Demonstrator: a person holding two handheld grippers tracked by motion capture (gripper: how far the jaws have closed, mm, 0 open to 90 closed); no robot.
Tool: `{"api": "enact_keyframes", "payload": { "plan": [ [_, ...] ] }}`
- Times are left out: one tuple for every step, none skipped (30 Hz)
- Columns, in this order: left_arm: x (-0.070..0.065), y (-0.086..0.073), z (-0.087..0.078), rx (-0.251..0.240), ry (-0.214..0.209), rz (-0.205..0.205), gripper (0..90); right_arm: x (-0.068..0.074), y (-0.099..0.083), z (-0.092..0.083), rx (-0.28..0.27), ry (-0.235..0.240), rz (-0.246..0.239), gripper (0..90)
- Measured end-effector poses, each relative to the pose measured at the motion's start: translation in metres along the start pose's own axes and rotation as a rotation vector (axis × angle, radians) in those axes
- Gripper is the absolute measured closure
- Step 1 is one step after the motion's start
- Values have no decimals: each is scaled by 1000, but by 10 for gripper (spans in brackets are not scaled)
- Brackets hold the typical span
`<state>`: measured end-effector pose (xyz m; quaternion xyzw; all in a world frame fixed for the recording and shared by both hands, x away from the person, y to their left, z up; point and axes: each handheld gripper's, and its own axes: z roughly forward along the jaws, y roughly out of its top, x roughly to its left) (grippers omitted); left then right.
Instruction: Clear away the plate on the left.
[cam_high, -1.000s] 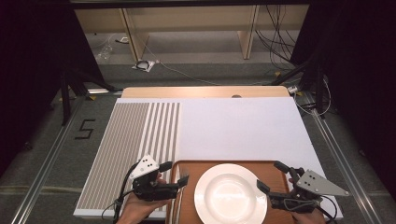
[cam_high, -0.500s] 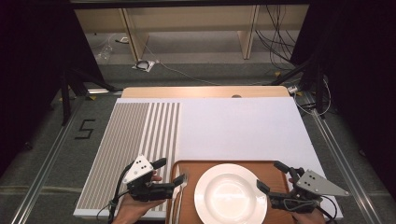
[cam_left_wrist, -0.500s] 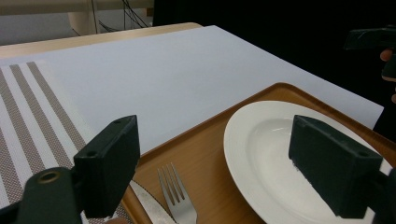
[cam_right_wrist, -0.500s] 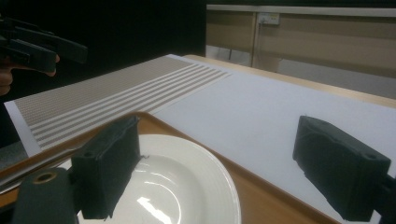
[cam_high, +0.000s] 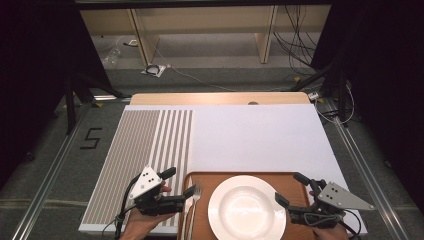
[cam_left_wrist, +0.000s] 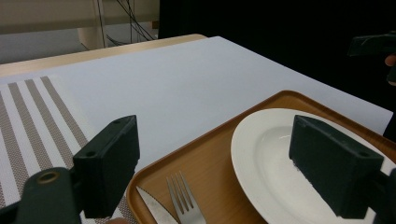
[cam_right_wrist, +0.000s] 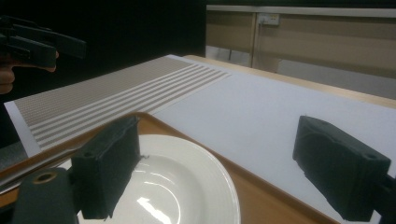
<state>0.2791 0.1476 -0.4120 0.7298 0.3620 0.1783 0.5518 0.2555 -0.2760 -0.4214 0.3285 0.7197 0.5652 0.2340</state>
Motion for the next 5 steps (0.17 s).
{"api": "enact_keyframes", "payload": {
  "plan": [
    [0, 0, 0, 1, 2, 1, 159, 0, 0, 0, 3, 0, 0, 156],
    [0, 0, 0, 2, 5, 4, 159, 0, 0, 0, 3, 0, 0, 156],
    [1, 0, 0, 5, 9, 9, 159, 0, 0, 0, 2, 0, -2, 156],
    [1, -1, 0, 6, 13, 12, 159, 0, 0, 0, 2, 0, -1, 156],
    [1, -1, 0, 6, 15, 13, 159, 0, 0, 0, -2, 1, 0, 156]
  ]
}}
